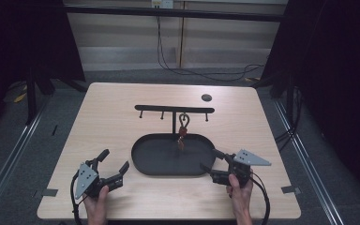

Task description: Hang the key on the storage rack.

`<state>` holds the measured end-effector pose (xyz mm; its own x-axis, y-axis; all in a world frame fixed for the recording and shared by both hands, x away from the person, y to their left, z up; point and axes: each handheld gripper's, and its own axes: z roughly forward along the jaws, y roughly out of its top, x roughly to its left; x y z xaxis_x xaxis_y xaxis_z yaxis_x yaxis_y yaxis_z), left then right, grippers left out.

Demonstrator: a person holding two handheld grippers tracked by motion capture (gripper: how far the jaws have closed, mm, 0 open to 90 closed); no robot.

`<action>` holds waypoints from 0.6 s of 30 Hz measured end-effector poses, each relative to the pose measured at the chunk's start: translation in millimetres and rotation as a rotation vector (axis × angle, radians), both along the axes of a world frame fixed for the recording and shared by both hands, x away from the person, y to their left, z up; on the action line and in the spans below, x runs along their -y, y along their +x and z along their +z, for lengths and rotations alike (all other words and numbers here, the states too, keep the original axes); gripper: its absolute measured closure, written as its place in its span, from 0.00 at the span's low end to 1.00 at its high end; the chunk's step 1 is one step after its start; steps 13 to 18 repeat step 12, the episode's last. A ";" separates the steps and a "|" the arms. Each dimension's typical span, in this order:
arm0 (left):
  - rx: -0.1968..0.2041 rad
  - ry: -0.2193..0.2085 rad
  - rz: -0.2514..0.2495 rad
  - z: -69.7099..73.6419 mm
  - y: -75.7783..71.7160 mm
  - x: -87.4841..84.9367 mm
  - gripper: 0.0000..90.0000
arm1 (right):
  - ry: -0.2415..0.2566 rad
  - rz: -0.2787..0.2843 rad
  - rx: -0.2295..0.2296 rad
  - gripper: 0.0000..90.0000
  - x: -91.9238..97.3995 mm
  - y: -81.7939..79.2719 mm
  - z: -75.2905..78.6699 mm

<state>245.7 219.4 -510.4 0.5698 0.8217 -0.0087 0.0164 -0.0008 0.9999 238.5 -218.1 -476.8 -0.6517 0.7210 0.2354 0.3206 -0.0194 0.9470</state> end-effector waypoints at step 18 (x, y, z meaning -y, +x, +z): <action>-0.001 -0.002 -0.001 -0.1 -0.1 0.2 0.18 | -0.012 -0.149 0.139 0.24 -2.1 -15.3 -30.6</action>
